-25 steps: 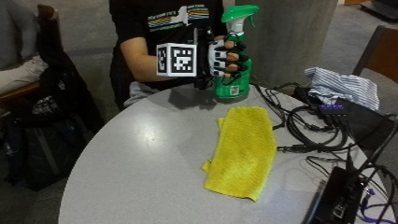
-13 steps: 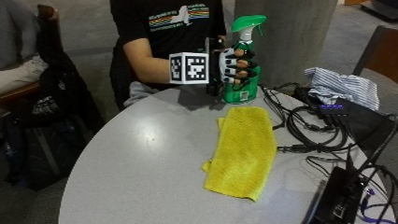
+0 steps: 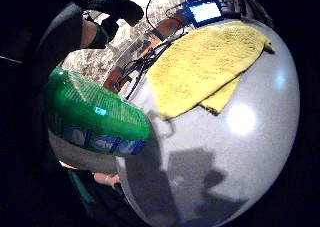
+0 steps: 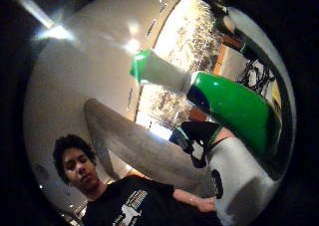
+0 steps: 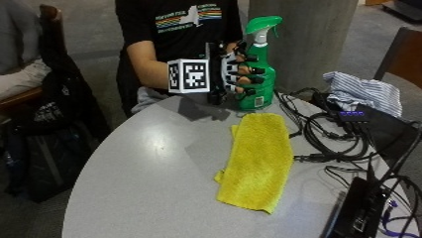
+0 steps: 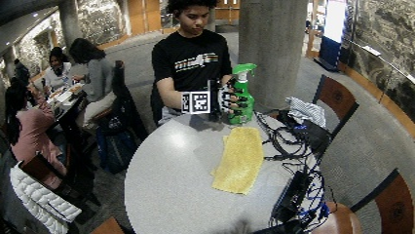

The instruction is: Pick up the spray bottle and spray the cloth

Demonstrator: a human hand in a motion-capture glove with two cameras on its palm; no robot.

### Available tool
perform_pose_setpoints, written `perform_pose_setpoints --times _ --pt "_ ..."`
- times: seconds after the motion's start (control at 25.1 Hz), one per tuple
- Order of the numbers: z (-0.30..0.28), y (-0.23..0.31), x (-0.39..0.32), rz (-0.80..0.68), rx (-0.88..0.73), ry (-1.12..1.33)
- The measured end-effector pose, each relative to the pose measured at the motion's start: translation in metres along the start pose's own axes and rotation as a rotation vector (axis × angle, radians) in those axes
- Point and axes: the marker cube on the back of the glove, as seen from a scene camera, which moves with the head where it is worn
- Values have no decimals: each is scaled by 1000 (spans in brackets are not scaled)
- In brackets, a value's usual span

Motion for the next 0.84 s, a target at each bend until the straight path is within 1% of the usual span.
perform_pose_setpoints --times 0.48,0.72,0.84 --pt "-35 24 30 35 35 61" --pt "-58 31 39 30 62 177" --pt "-66 35 44 38 47 235"
